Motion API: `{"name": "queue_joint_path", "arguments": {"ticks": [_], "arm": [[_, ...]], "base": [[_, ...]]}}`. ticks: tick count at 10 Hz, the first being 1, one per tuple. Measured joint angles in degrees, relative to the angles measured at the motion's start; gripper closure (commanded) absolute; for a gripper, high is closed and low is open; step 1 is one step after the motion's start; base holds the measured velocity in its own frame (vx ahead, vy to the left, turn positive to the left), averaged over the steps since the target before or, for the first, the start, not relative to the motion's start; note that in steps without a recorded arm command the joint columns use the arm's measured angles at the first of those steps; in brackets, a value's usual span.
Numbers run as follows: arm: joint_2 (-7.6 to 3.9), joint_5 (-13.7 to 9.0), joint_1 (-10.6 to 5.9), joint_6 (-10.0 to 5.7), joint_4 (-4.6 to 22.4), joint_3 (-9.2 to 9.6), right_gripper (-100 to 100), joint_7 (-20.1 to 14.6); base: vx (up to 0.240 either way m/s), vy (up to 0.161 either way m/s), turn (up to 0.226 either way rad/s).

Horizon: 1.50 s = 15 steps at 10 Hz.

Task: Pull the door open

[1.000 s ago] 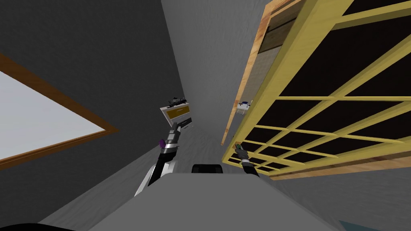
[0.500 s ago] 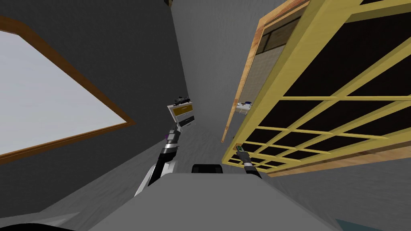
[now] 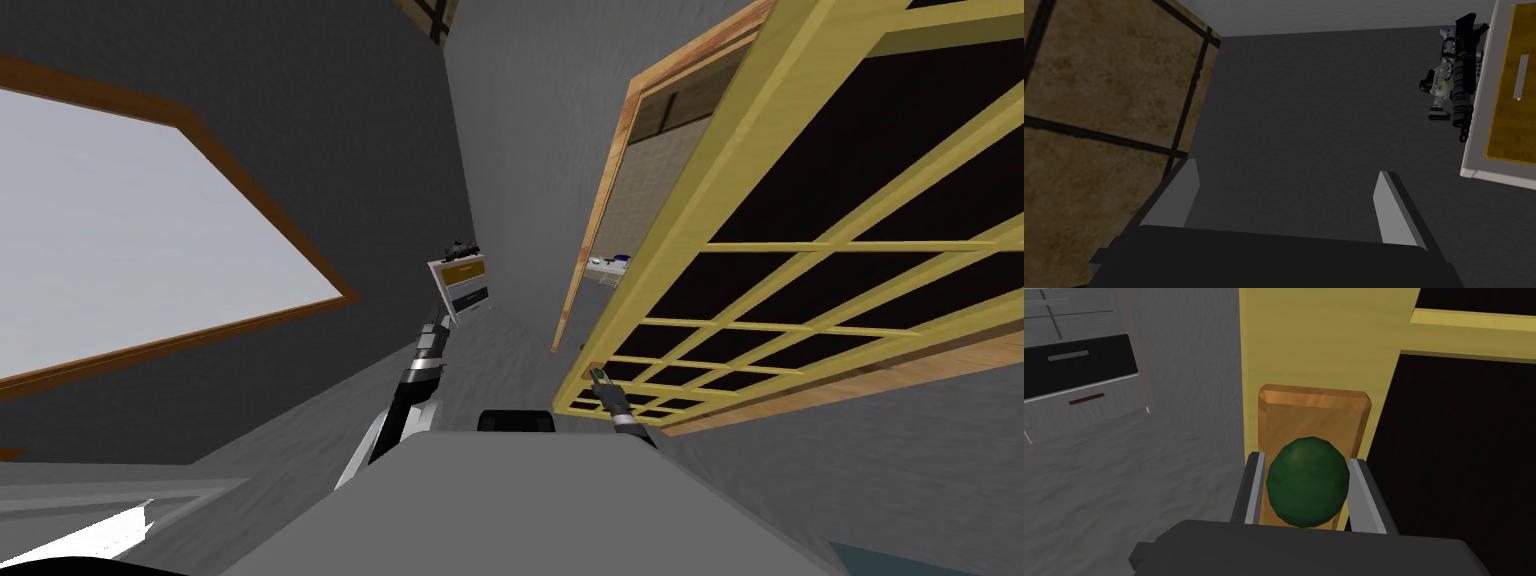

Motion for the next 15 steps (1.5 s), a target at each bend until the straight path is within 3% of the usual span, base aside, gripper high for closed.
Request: {"name": "queue_joint_path", "arguments": {"ticks": [3, 4, 8, 11, 15], "arm": [[-0.95, 0.7, 0.46, -2.71, 1.2, 1.26, 100, -1.5], [-1.51, 0.9, 1.46, -3.14, 0.5, 1.66, 100, -1.8], [-2.73, 1.7, 1.89, -6.55, 2.9, 3.23, 100, -4.0], [-3.23, 1.7, 2.26, -7.75, 3.3, 3.91, 100, -4.5], [-3.81, 1.9, 2.90, -11.02, 5.3, 5.61, 100, -5.6]], "base": [[-0.223, -0.051, 0.130], [-0.218, -0.039, 0.136], [-0.161, -0.030, 0.092], [-0.176, -0.053, 0.149], [-0.174, -0.057, 0.129]]}}
